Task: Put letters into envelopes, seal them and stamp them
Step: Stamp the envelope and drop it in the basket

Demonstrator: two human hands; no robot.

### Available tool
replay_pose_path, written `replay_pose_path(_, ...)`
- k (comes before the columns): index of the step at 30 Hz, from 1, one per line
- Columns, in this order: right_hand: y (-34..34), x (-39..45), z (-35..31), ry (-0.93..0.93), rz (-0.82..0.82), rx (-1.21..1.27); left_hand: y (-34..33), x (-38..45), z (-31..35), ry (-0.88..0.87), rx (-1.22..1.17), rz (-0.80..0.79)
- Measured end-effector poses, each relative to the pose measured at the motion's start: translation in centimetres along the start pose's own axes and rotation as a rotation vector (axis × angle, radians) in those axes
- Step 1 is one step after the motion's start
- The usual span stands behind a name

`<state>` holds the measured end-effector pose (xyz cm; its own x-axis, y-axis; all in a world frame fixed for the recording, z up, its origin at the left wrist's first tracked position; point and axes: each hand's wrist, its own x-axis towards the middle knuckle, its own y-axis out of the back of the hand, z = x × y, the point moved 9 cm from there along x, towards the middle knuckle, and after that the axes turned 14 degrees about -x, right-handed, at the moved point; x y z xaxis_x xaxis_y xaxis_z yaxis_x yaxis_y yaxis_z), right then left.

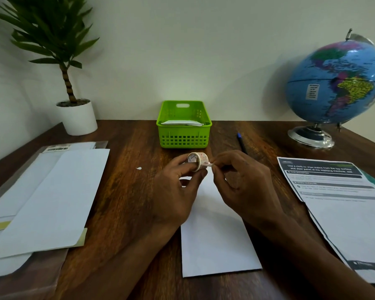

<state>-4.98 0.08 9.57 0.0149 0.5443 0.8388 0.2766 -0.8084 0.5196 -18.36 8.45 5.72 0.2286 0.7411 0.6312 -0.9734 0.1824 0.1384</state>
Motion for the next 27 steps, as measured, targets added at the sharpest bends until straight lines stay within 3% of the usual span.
replay_pose_path(8, 0.3, 0.1, 0.6, -0.069, 0.023, 0.033, 0.5, 0.2, -0.8, 0.016, -0.051, 0.043)
replay_pose_path(15, -0.9, -0.7, 4.5, -0.356, -0.022, 0.146, 0.2, 0.3, -1.1, 0.048, -0.058, 0.001)
replay_pose_path(21, -1.0, -1.8, 9.3, -0.646, 0.074, 0.282, -1.2, 1.7, 1.7, -0.144, 0.174, -0.079)
replay_pose_path(27, 0.1, -2.6, 12.4, -0.823, 0.174, 0.309, -6.5, 3.8, 2.6, -0.327, 0.486, -0.332)
